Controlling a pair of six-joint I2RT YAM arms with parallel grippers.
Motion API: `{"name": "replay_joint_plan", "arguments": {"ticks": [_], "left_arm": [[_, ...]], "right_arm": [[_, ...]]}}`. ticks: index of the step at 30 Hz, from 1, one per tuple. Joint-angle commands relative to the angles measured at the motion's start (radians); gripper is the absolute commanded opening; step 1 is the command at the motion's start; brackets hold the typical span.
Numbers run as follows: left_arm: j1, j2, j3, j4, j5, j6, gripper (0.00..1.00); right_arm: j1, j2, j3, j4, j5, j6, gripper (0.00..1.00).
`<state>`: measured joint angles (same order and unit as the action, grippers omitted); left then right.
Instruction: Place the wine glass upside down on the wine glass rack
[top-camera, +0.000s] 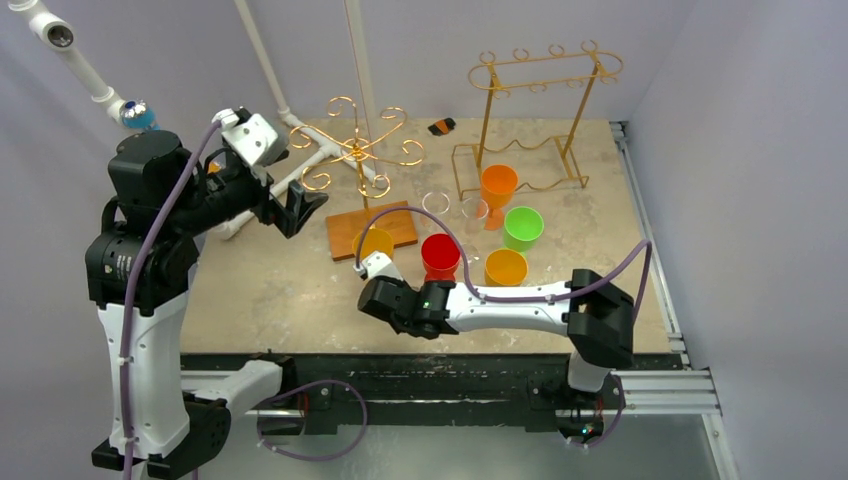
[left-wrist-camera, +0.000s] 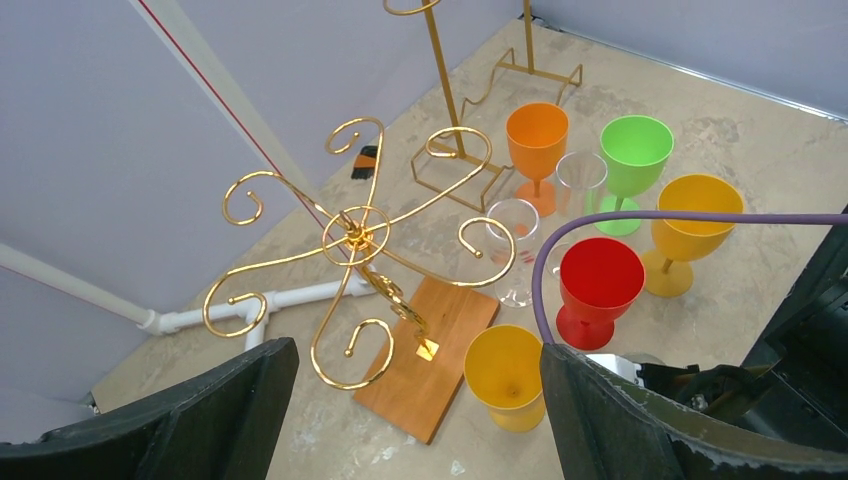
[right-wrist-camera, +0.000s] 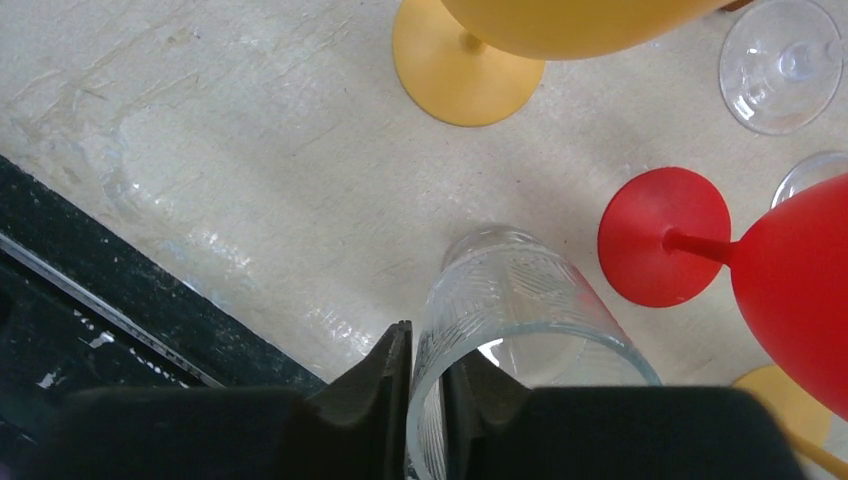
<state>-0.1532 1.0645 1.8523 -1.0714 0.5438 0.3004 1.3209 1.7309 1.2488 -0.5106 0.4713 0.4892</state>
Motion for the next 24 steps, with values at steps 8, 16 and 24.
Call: {"name": "replay_joint_plan", "arguments": {"ticks": [8, 16, 24], "left_arm": [[-0.002, -0.017, 0.040, -0.119, -0.132, -0.142, 1.00], [-0.002, -0.023, 0.065, -0.091, -0.085, -0.173, 1.00], [-0.002, -0.028, 0.069, -0.096, 0.168, -0.145, 1.00]], "right_arm": [[-0.002, -0.158, 0.057, -0.088, 0.012, 0.005, 0.00], [0.001, -0.421, 0.204, -0.097, -0.051, -0.025, 0.00], [0.006, -0.486, 0.405, -0.044, -0.025, -0.062, 0.00]]}}
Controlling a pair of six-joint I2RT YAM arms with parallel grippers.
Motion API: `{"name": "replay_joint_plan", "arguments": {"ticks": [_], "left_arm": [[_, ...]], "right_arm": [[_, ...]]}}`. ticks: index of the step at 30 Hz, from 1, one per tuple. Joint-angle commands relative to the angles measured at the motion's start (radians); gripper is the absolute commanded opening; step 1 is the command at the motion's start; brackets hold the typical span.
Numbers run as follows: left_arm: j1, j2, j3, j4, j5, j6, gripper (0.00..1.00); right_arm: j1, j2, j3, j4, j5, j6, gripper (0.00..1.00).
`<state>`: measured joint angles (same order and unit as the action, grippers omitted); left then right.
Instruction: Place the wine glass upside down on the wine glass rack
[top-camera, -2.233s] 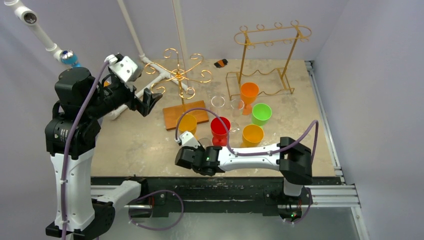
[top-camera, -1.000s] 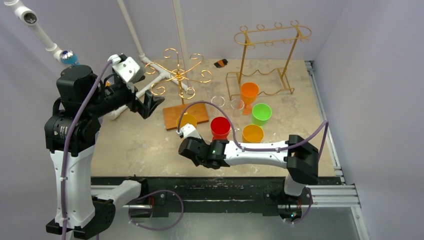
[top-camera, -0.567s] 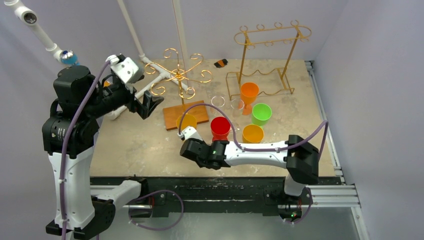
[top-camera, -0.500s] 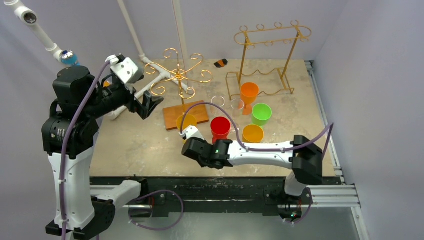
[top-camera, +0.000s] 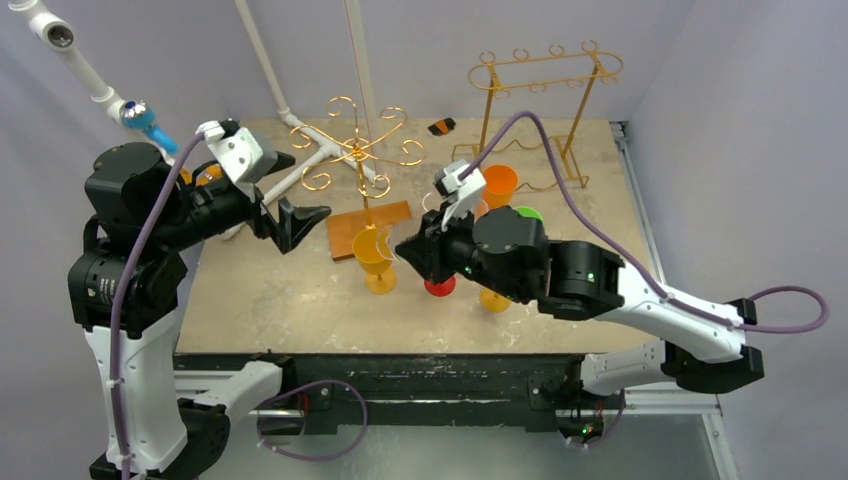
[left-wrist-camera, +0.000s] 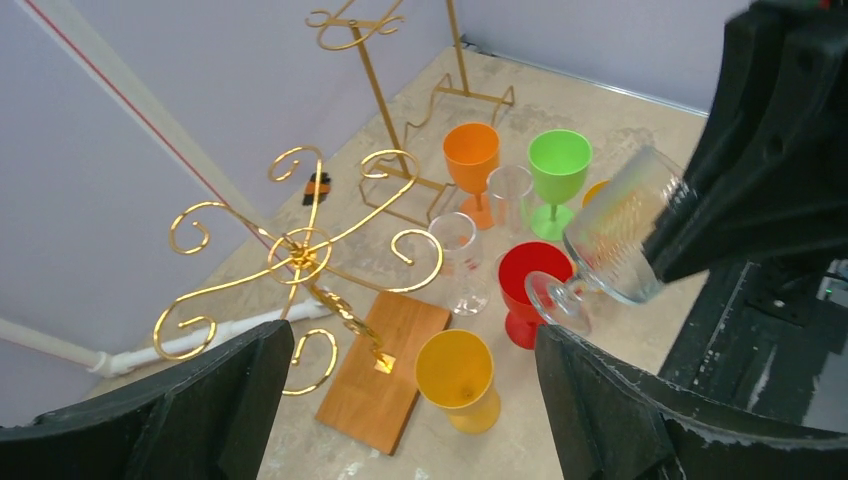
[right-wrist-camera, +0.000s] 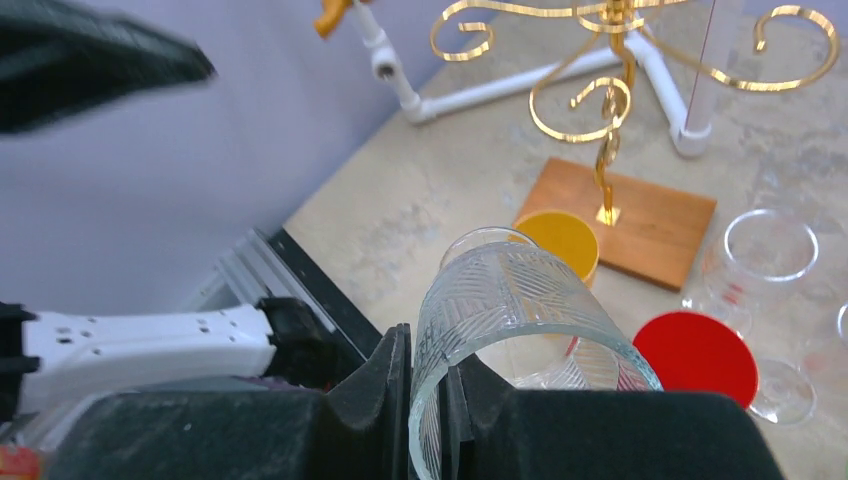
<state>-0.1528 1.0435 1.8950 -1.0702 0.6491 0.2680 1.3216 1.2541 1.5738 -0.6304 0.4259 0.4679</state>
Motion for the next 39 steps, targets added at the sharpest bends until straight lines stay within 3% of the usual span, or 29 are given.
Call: {"name": "replay_joint_plan", "arguments": {"ticks": [1, 6, 15, 21, 26, 30, 35, 39], "left_arm": [[-0.002, -0.010, 0.025, -0.111, 0.109, -0.085, 1.00], [-0.002, -0.060, -0.046, -0.085, 0.215, -0.011, 1.00], [-0.002, -0.097, -0.206, -0.012, 0.181, 0.022, 0.96], [-0.002, -0.135, -0.282, 0.155, 0.058, -0.044, 0.77], [-0.002, -0.095, -0.245, 0.170, 0.083, -0.139, 0.61], [-0.002, -0.076, -0.240, 0.192, 0.111, -0.217, 0.55], [-0.002, -0.046, -0.228, 0.168, 0.104, -0.221, 0.40], [-0.002, -0.034, -0.218, 0.159, 0.083, -0.205, 0.07]], "right_arm": [[0.005, -0.012, 0.090, 0.103, 0.025, -0.049, 0.00], [0.011, -0.039, 0.055, 0.284, 0.017, -0.075, 0.00], [0.026, -0.050, -0.035, 0.604, -0.013, -0.136, 0.00], [0.057, -0.034, -0.096, 0.796, 0.006, -0.186, 0.00], [0.100, -0.006, -0.122, 0.927, 0.054, -0.272, 0.00], [0.157, 0.034, -0.116, 0.999, 0.111, -0.362, 0.00], [0.200, 0.065, -0.117, 1.067, 0.150, -0.440, 0.00], [0.214, 0.066, -0.151, 1.117, 0.159, -0.463, 0.00]]}}
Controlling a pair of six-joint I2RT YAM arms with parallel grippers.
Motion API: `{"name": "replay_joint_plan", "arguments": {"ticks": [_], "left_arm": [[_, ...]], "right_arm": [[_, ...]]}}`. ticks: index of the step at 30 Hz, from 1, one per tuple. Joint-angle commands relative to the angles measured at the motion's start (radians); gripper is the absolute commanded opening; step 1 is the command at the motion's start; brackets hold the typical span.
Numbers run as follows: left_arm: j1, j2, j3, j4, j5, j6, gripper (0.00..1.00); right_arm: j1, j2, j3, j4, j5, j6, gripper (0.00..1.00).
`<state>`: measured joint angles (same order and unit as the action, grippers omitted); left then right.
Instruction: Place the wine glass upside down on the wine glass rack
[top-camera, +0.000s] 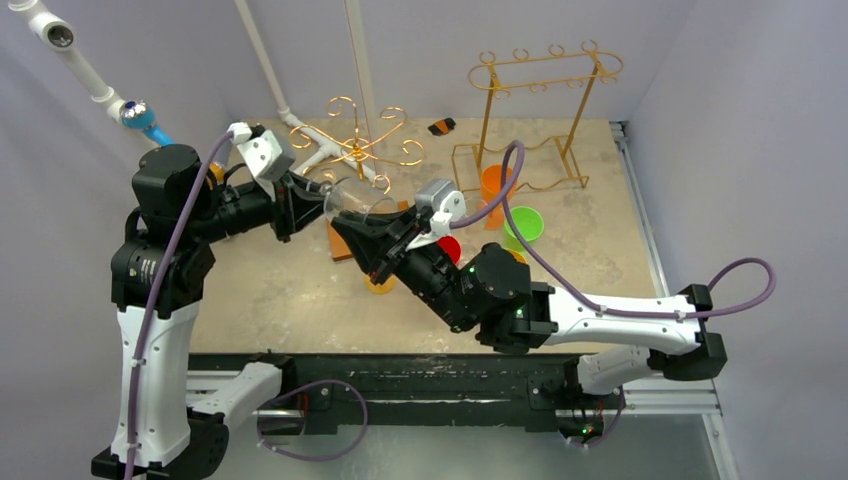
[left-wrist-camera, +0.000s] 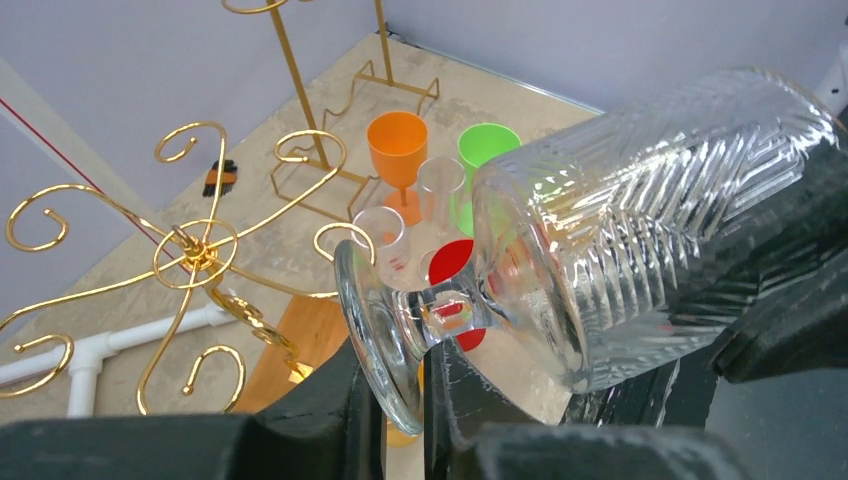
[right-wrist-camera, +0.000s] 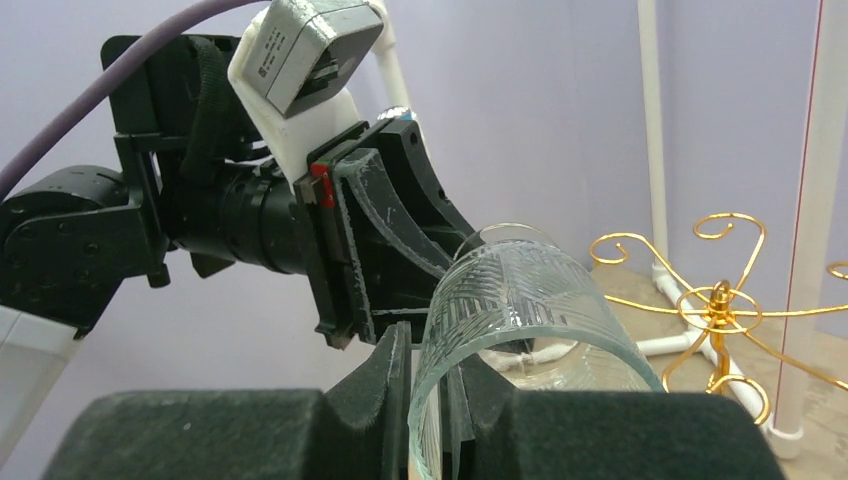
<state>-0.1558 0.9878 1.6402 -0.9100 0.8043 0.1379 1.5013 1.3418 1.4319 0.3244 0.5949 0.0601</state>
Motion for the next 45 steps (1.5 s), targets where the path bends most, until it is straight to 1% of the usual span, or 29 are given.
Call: {"name": "replay_joint_plan", "arguments": {"ticks": [1, 6, 8, 9, 11, 12, 13, 14, 15, 17, 18, 21, 27, 29, 34, 37, 41, 45], "left_arm": [[0.001, 0.023, 0.039, 0.001, -0.084, -0.072, 0.00], [0.001, 0.009, 0.044, 0.046, -0.106, -0.065, 0.00], [0.001, 0.006, 0.047, 0.052, -0.104, -0.028, 0.00], [0.001, 0.009, 0.055, 0.045, -0.088, 0.016, 0.00], [0.001, 0.021, 0.077, 0.002, -0.068, 0.115, 0.00], [0.001, 0.023, 0.084, -0.006, -0.087, 0.147, 0.00], [0.001, 0.021, 0.087, -0.006, -0.120, 0.182, 0.00], [0.001, 0.015, 0.084, 0.002, -0.147, 0.225, 0.00], [0.001, 0.005, 0.075, 0.018, -0.181, 0.255, 0.00], [0.001, -0.015, 0.054, 0.047, -0.236, 0.312, 0.00], [0.001, -0.021, 0.049, 0.055, -0.246, 0.332, 0.00], [0.001, -0.028, 0.049, 0.070, -0.260, 0.380, 0.00], [0.001, -0.053, 0.037, 0.115, -0.256, 0.411, 0.00], [0.001, -0.062, 0.030, 0.135, -0.261, 0.428, 0.00], [0.001, -0.086, 0.003, 0.180, -0.280, 0.497, 0.00], [0.001, -0.105, -0.014, 0.183, -0.249, 0.570, 0.00], [0.001, -0.175, -0.116, 0.244, -0.164, 0.694, 0.00], [0.001, -0.214, -0.166, 0.263, -0.106, 0.790, 0.00]], "right_arm": [[0.034, -0.021, -0.013, 0.163, -0.010, -0.055, 0.00], [0.034, -0.003, -0.042, 0.156, -0.045, -0.011, 0.00], [0.034, 0.008, -0.052, 0.143, -0.059, 0.023, 0.00], [0.034, 0.012, -0.061, 0.140, -0.064, 0.043, 0.04], [0.033, 0.009, -0.075, 0.114, -0.086, 0.112, 0.28], [0.033, 0.004, -0.084, 0.105, -0.082, 0.140, 0.41], [0.033, -0.004, -0.094, 0.100, -0.077, 0.157, 0.50], [0.033, -0.013, -0.101, 0.089, -0.074, 0.178, 0.57], [0.033, -0.021, -0.106, 0.080, -0.075, 0.190, 0.61], [0.033, -0.037, -0.109, 0.058, -0.075, 0.207, 0.64], [0.032, -0.042, -0.107, 0.047, -0.075, 0.214, 0.68], [0.030, -0.053, -0.093, 0.000, -0.072, 0.234, 0.73], [0.009, -0.060, -0.054, -0.114, -0.081, 0.294, 0.77], [0.001, -0.056, -0.032, -0.173, -0.088, 0.320, 0.80], [-0.010, -0.070, 0.023, -0.370, -0.120, 0.383, 0.98], [-0.014, -0.092, 0.059, -0.480, -0.133, 0.395, 0.99], [-0.022, -0.113, 0.129, -0.614, -0.159, 0.397, 0.99], [-0.044, -0.115, 0.200, -0.694, -0.182, 0.357, 0.99]]}}
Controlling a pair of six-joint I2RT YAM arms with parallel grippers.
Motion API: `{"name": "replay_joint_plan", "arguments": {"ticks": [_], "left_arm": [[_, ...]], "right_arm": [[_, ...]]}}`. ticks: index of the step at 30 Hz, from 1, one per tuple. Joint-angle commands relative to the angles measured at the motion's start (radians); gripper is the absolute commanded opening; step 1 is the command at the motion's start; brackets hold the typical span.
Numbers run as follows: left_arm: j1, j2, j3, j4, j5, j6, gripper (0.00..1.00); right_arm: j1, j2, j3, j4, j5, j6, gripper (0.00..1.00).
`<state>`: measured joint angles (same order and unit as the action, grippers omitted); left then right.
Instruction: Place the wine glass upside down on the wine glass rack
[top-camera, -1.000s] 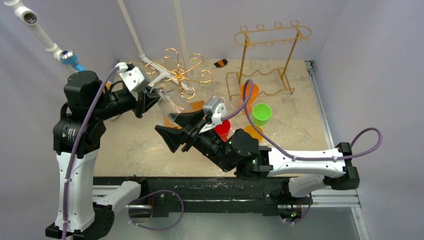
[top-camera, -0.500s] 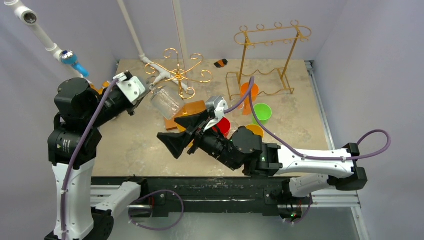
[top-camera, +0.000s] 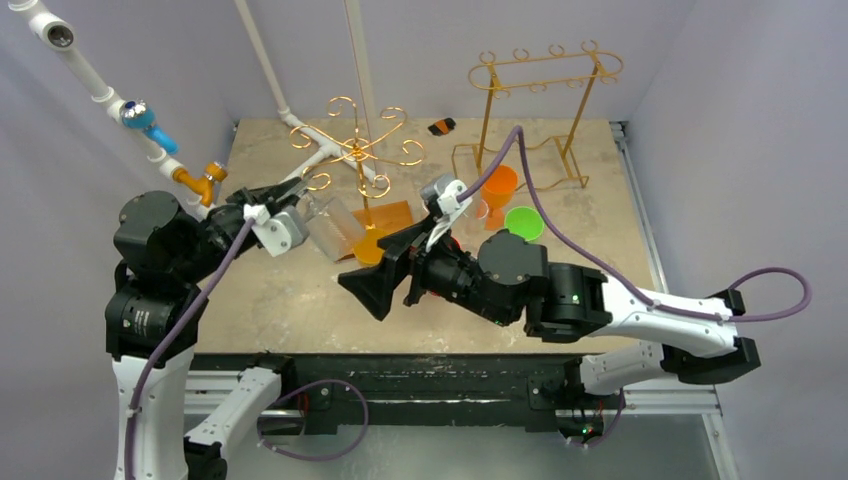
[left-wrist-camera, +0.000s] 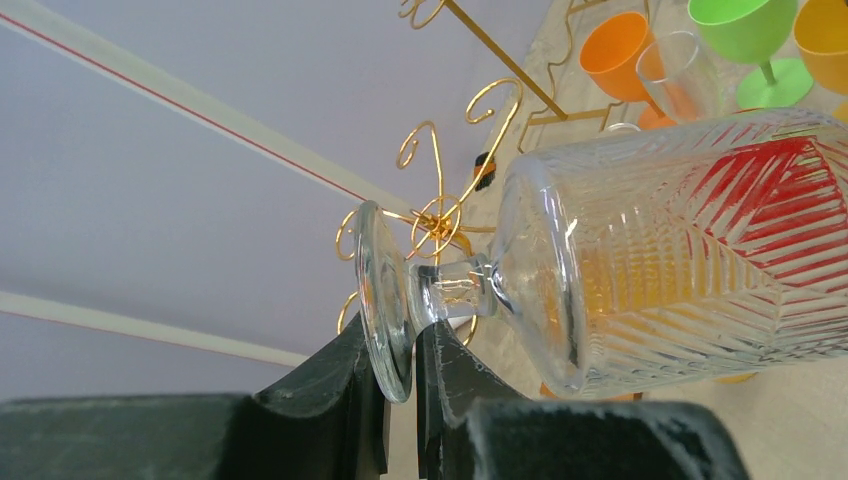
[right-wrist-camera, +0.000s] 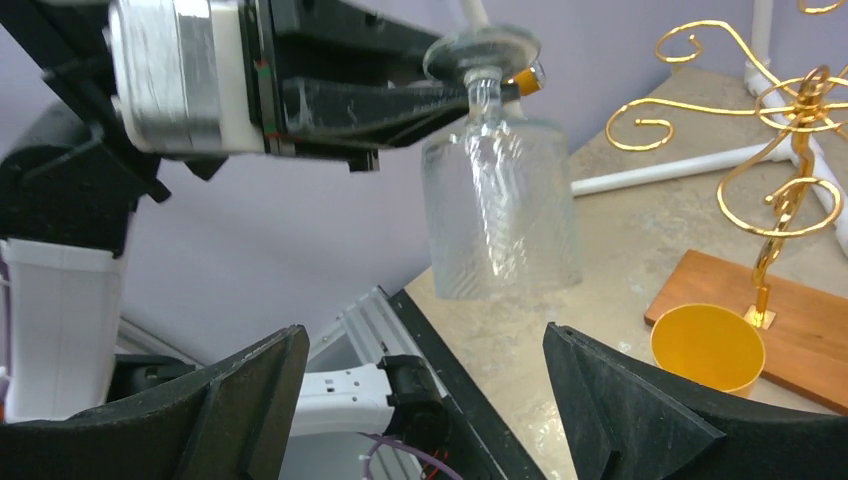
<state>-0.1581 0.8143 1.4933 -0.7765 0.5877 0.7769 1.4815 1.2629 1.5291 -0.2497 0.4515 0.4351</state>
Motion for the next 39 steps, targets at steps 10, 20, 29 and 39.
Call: {"name": "replay_joint_plan", "arguments": {"ticks": [10, 20, 29, 39], "left_arm": [[0.004, -0.055, 0.004, 0.108, 0.184, 0.235, 0.00], [0.005, -0.092, 0.010, 0.043, 0.221, 0.379, 0.00], [0.021, -0.121, 0.012, 0.048, 0.245, 0.441, 0.00], [0.076, -0.144, 0.002, 0.061, 0.315, 0.460, 0.00]], "right_arm": [[-0.197, 0.090, 0.239, -0.170, -0.373, -0.070, 0.99], [-0.217, 0.159, 0.244, -0.112, -0.502, -0.047, 0.99], [-0.225, 0.216, 0.202, -0.030, -0.585, -0.011, 0.99], [-0.226, 0.251, 0.180, 0.018, -0.587, 0.002, 0.94]]}}
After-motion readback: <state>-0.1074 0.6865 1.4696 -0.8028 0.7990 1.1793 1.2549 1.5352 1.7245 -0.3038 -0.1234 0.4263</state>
